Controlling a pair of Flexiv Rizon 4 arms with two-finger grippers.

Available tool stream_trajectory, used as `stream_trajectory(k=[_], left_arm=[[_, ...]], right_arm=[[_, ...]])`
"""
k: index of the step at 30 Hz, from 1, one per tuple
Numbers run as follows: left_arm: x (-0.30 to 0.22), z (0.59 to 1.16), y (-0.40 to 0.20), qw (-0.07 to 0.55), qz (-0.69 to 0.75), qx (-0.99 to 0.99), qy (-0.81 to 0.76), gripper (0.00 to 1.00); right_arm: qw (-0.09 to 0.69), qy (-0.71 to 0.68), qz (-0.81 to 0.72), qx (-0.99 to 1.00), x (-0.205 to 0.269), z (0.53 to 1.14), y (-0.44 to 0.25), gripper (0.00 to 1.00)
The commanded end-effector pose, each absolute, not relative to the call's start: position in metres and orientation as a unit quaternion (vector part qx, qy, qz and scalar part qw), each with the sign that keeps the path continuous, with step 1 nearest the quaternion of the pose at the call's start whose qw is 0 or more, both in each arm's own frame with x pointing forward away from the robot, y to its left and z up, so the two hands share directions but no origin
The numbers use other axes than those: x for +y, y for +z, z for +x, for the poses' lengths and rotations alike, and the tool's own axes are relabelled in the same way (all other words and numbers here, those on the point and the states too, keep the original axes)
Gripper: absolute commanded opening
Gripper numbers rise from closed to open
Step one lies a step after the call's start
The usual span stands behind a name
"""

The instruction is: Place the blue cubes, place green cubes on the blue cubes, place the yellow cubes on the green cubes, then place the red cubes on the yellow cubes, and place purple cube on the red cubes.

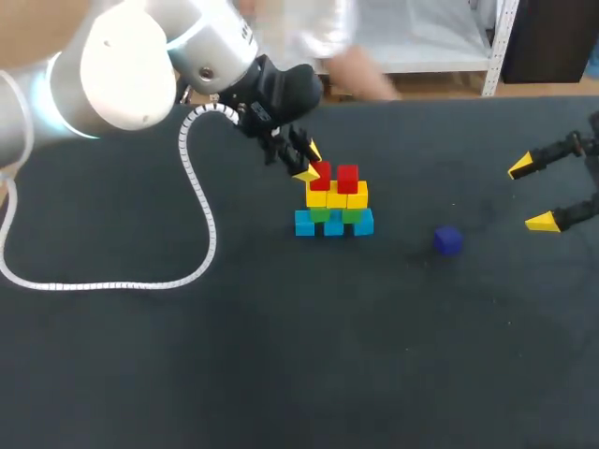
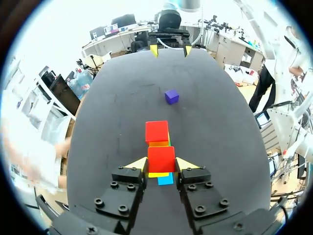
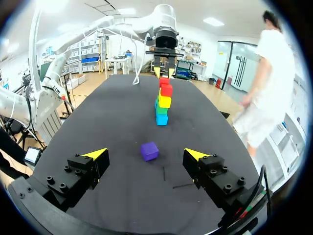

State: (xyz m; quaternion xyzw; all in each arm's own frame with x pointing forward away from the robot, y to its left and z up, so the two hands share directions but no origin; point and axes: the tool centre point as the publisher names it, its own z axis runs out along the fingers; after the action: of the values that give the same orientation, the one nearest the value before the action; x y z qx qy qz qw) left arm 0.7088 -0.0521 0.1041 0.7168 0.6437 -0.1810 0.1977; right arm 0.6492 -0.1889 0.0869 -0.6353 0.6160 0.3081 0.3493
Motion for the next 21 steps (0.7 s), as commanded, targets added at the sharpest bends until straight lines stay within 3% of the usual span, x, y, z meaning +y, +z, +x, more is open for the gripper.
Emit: stream_trajectory(k=[1,21], left_arm=[[-0.0549,0.7124,0.1024,0.196,0.718,0.642,-0.184,0.0],[-0.0636,0.7141,0.0964,0.198,0.719,0.638,-0.191,0.0]], right_arm=[[0.35,0.308,-0.635,0.616,-0.1888,0.6494,0.0867,1.0],[0.35,0.308,-0.635,0.616,-0.1888,0.6494,0.0867,1.0]])
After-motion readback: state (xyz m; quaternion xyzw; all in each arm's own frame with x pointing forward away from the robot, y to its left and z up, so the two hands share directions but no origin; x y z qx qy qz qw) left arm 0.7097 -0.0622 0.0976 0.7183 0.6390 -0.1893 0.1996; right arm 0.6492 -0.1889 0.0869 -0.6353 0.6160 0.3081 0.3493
